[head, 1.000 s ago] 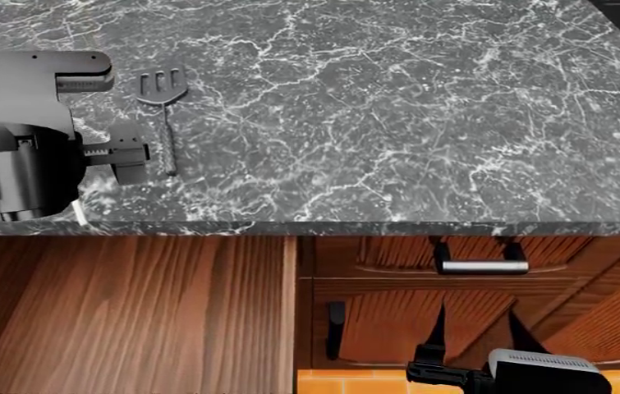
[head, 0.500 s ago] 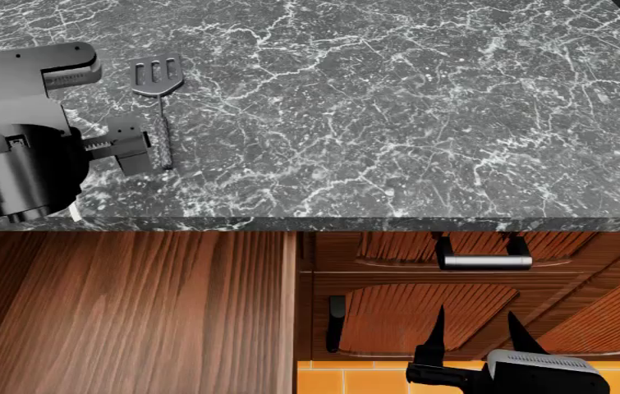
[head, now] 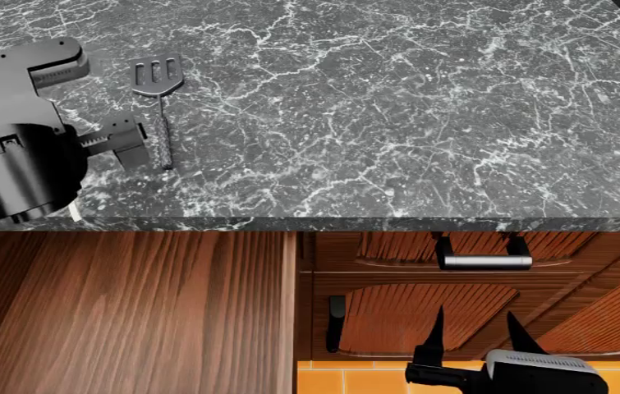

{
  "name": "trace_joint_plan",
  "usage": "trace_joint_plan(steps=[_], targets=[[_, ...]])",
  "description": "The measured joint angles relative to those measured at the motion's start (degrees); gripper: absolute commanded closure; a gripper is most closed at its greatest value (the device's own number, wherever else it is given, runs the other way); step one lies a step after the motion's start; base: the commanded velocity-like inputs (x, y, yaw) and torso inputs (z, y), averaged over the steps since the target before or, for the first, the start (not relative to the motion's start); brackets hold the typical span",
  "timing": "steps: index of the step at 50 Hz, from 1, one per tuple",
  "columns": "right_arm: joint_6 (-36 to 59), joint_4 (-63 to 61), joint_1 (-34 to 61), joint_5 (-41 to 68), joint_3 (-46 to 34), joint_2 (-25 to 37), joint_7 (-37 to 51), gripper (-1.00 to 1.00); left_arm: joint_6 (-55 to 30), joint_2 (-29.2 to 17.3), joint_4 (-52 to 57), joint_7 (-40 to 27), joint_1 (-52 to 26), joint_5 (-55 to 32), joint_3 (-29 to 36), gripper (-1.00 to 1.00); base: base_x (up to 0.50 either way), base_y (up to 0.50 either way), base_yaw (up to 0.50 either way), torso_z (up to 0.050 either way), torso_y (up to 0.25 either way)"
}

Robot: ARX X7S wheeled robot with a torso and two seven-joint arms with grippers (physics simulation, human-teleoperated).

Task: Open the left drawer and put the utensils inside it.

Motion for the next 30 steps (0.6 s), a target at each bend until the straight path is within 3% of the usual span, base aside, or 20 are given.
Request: trace_joint_plan(steps=[30], targets=[[-0.17, 0.37, 0.18, 0.01, -0.42, 0.19, 0.37, -1.0, -0.79, 0.02, -0.05, -3.64, -0.51, 0.61, 0.5, -1.0, 0.0, 0.0, 0.0, 0.0, 0.0]])
